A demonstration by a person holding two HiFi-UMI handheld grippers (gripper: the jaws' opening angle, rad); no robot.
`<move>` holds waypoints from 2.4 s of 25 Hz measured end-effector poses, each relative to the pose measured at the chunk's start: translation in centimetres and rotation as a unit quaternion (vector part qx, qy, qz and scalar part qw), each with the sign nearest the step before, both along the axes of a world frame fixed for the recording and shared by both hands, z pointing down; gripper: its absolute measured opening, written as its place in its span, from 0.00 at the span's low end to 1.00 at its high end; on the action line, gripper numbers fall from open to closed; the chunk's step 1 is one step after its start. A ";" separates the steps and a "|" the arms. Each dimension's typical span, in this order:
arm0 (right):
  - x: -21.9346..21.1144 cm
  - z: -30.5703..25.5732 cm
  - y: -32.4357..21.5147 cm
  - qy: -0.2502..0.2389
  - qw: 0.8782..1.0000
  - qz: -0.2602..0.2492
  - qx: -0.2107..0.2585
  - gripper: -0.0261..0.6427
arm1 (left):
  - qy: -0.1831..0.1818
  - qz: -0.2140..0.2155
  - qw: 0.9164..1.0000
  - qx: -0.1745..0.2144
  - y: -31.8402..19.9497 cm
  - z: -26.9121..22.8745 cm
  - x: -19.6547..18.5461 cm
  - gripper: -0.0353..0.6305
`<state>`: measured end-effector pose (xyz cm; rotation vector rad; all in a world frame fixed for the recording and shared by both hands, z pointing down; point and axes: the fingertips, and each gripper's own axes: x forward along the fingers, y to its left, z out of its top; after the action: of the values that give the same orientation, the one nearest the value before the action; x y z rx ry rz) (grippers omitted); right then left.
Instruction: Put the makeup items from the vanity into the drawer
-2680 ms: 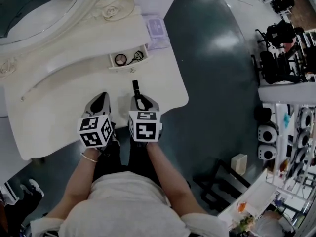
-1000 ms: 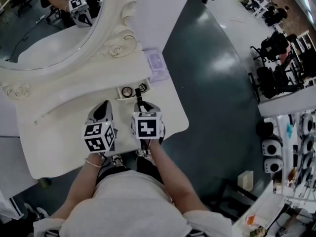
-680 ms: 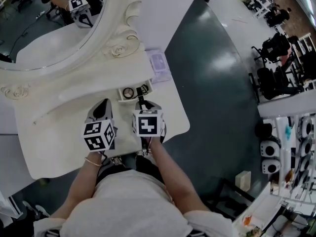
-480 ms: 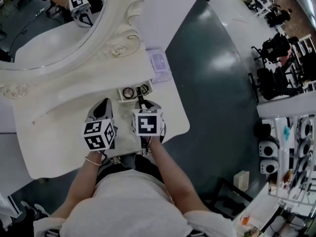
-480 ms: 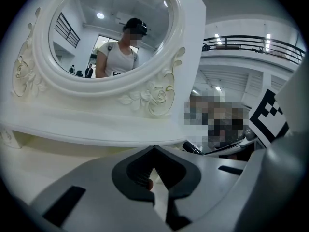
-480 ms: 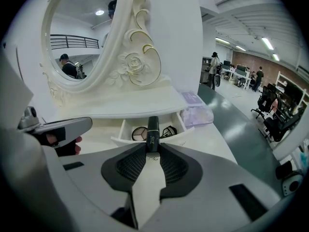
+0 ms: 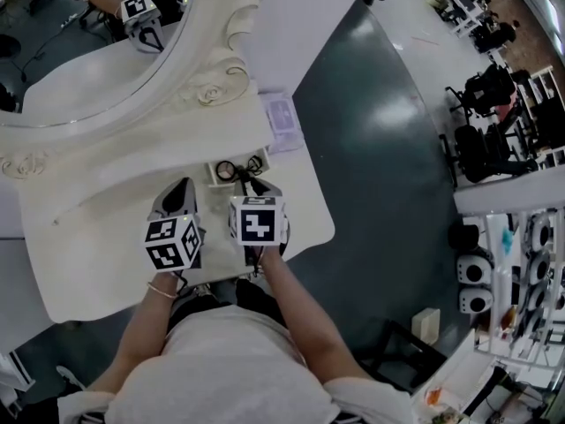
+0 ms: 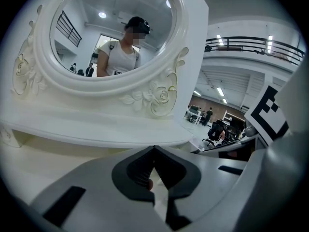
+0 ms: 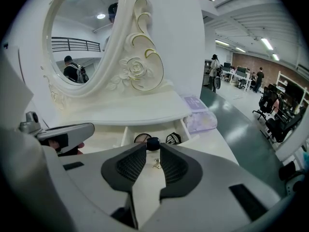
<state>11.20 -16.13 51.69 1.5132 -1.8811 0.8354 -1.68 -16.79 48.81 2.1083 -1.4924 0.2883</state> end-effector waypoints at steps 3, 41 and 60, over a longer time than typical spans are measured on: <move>-0.1 0.3 0.2 -0.004 1.000 0.001 0.002 0.18 | -0.001 -0.004 1.000 -0.002 0.0 0.2 -0.3 0.06; 0.9 -4.2 5.5 -0.032 0.995 0.021 0.093 0.12 | -0.021 0.005 0.999 0.034 6.5 -3.0 -0.1 0.06; -0.3 -6.1 10.1 -0.088 0.983 0.064 0.149 0.07 | -0.016 0.068 0.997 0.044 10.1 -3.3 -0.4 0.06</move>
<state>10.86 -6.04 45.60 1.8084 -2.1308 0.7923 -2.03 -6.67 45.47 2.2898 -1.4058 0.3112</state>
